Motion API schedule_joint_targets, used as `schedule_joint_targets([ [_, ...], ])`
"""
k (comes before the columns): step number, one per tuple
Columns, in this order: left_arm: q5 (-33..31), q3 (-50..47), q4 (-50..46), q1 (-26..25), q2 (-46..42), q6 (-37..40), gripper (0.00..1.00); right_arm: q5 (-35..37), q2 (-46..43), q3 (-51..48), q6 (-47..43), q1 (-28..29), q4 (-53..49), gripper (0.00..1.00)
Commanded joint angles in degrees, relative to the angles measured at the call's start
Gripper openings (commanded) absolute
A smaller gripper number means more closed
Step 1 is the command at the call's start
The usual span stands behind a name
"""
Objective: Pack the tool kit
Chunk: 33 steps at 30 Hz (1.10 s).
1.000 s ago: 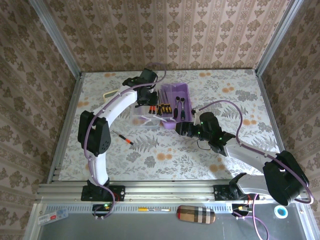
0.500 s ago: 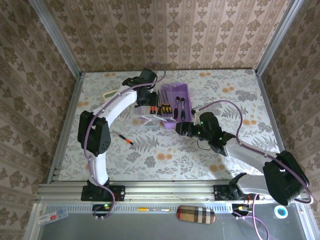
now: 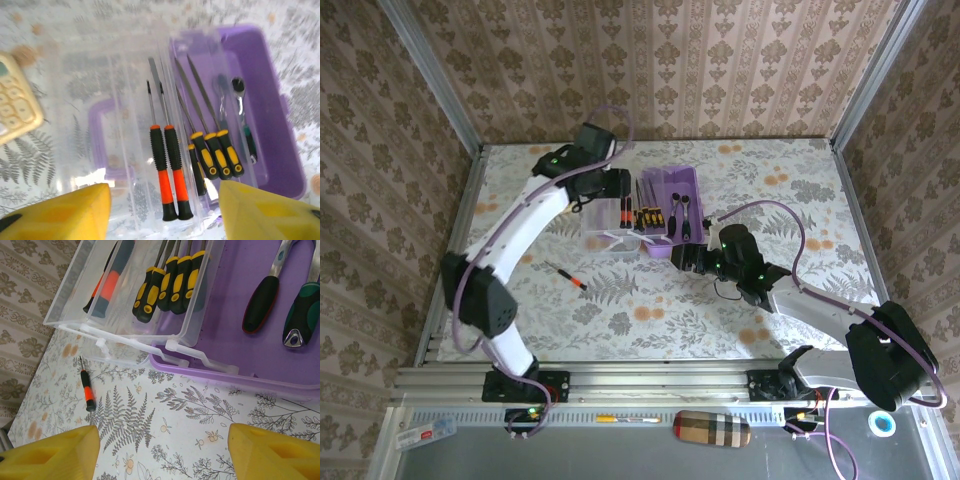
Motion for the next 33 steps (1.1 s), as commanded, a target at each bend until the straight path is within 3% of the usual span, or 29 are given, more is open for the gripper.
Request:
schedule_joint_targets([
  [1, -4.7, -9.1, 3.3, 1.3, -7.8, -2.6, 0.64, 0.2, -0.2, 0.4, -0.1, 0.4, 0.6, 0.70],
  [8, -5.8, -36.4, 12.8, 5.7, -25.2, -14.5, 0.66, -0.4, 0.9, 0.5, 0.3, 0.8, 1.3, 0.70],
  [13, -4.1, -50.4, 16.5, 8.4, -30.5, -22.4, 0.63, -0.1, 0.9, 0.6, 0.3, 1.3, 1.3, 0.70],
  [22, -3.5, -55.0, 20.5, 9.1, -23.8, -26.0, 0.62, 0.2, 1.5, 0.9, 0.0, 1.5, 1.0, 0.70],
  [28, -2.8, -54.7, 22.5, 9.9, -18.1, -26.4, 0.56, -0.1, 1.1, 0.7, -0.3, 1.5, 1.1, 0.70],
  [33, -3.5, -56.4, 24.2, 10.5, -17.6, -27.0, 0.52, -6.4, 1.7, 0.2, 0.0, 1.7, 5.4, 0.71],
])
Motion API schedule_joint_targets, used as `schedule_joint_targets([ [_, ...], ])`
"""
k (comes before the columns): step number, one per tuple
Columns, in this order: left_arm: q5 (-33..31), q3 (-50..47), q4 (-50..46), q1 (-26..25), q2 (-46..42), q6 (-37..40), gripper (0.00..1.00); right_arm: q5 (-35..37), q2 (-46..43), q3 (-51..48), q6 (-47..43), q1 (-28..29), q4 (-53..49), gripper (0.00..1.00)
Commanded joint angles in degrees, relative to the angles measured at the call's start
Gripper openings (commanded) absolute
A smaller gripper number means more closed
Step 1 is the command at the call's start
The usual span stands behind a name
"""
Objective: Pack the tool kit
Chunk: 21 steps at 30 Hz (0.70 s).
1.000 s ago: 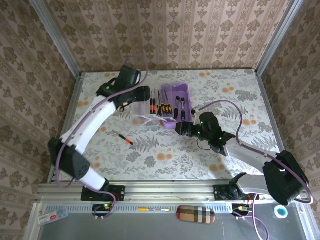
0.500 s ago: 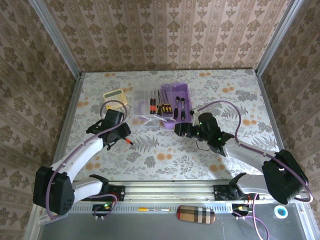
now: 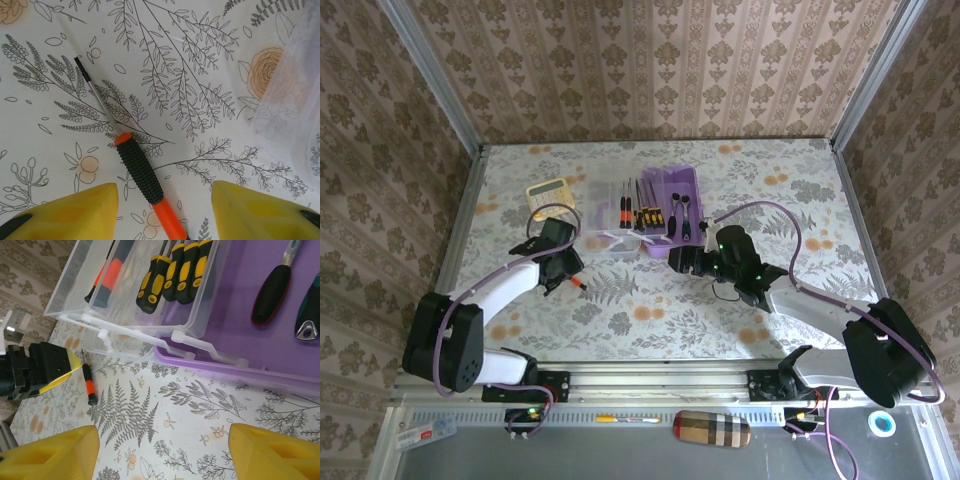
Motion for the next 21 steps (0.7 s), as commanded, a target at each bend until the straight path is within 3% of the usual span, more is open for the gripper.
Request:
schedule_joint_targets([
  [1, -0.2, -1.7, 1.9, 1.0, -0.1, -1.7, 0.52, -6.9, 0.8, 0.0, 0.1, 0.9, 6.3, 0.71],
  [6, 0.1, -3.7, 3.1, 1.8, 0.0, -2.4, 0.49, -13.8, 4.0, 2.5, -1.9, 4.4, 7.7, 0.71],
  [21, 2.7, -6.1, 5.9, 6.1, 0.3, 1.0, 0.40, -8.2, 3.5, 3.5, -4.9, 6.7, 3.6, 0.72],
])
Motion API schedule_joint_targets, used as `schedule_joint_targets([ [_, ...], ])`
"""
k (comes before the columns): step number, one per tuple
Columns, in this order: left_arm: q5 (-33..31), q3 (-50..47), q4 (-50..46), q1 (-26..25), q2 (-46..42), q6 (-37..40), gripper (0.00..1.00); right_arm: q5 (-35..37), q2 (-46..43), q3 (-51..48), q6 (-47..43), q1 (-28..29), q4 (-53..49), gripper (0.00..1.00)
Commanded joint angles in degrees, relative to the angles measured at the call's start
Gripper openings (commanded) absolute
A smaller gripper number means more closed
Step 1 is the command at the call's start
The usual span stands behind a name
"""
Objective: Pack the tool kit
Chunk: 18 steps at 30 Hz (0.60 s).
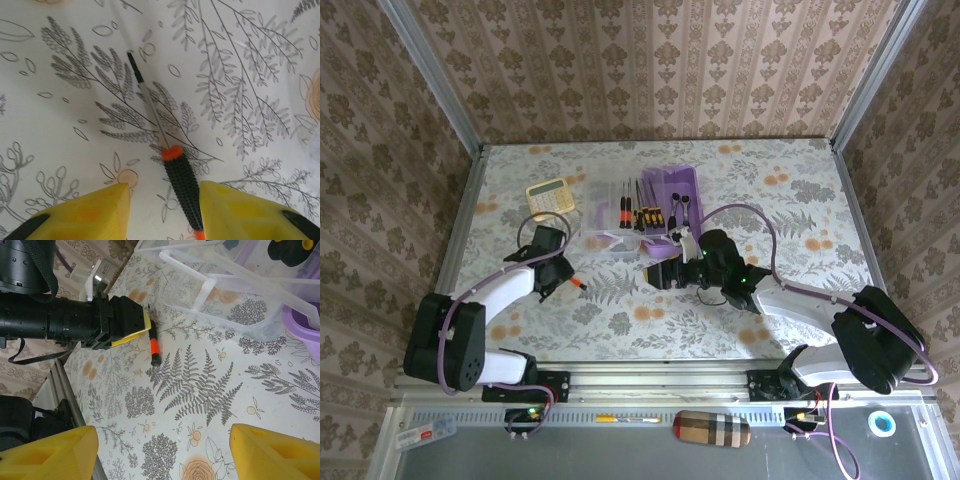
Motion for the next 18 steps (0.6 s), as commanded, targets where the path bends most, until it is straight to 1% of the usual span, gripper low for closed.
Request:
schedule_joint_targets([
  [1, 1.3, -0.3, -0.3, 1.5, 0.4, 2.1, 0.37, 1.4, -1.0, 1.3, -1.4, 0.0, -1.1, 0.72],
  [6, 1.7, -0.5, -2.6, 2.1, -0.6, 3.5, 0.34, 1.8, -1.6, 1.3, -1.4, 0.1, -1.4, 0.72],
  [12, 2.5, -0.4, -3.8, 2.5, -3.1, 3.5, 0.33, 2.4, -1.8, 1.2, -1.5, 0.1, -1.5, 0.72],
  [16, 4.0, 1.1, -4.3, 1.9, -4.6, 1.9, 0.36, 2.9, -1.7, 1.3, -1.6, 0.0, -1.7, 0.72],
  [17, 4.1, 1.5, -4.1, 1.6, -4.9, 1.7, 0.38, 2.9, -1.6, 1.3, -1.7, 0.0, -1.7, 0.72],
  [18, 4.0, 2.0, -4.3, 1.3, -5.1, 1.4, 0.41, 2.9, -1.6, 1.3, -1.6, 0.0, -1.7, 0.72],
])
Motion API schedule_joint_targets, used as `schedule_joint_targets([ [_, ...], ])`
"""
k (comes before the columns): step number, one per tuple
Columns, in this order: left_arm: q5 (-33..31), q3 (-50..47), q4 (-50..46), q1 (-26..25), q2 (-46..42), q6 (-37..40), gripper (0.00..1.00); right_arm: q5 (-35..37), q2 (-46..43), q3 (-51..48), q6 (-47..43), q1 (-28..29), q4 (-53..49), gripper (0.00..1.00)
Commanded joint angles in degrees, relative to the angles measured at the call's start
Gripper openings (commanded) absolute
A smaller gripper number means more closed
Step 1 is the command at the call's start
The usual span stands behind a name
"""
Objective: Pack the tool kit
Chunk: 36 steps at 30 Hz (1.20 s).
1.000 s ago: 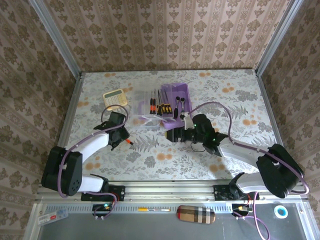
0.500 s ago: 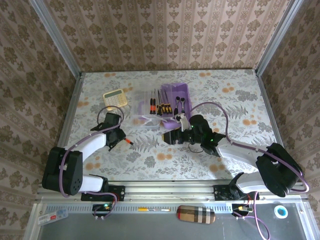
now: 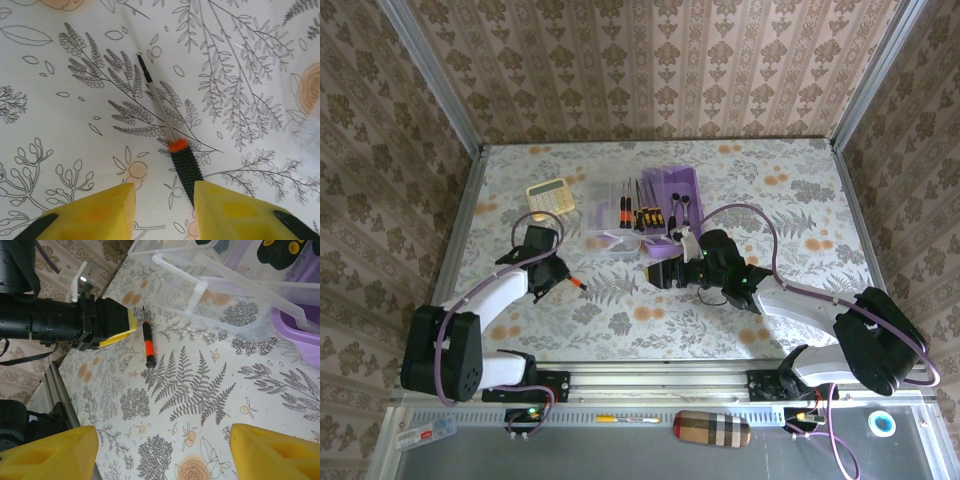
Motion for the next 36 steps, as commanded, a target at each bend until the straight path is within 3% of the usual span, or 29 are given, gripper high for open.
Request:
schedule_joint_targets([
  [1, 1.0, 2.5, -1.8, -0.8, -1.2, -1.2, 0.44, 1.6, -1.0, 1.3, -1.7, 0.1, -0.6, 0.72],
  [15, -0.4, 5.7, -3.1, -3.7, 9.6, -10.1, 0.47, 2.8, -0.9, 1.4, -2.1, 0.0, -1.3, 0.72],
  [22, -0.5, 4.7, -1.6, -3.4, 10.0, -8.5, 0.30, 2.9, -1.1, 1.3, -2.1, 0.0, -1.5, 0.71],
  [31, 1.8, 3.5, -1.6, -1.7, 8.3, -2.0, 0.23, 3.0, -1.8, 1.3, -2.2, 0.0, -1.8, 0.72],
  [36, 4.9, 2.2, -0.3, -1.4, 7.6, 0.9, 0.12, 4.9, -3.4, 0.5, -1.8, 0.1, -1.8, 0.70],
])
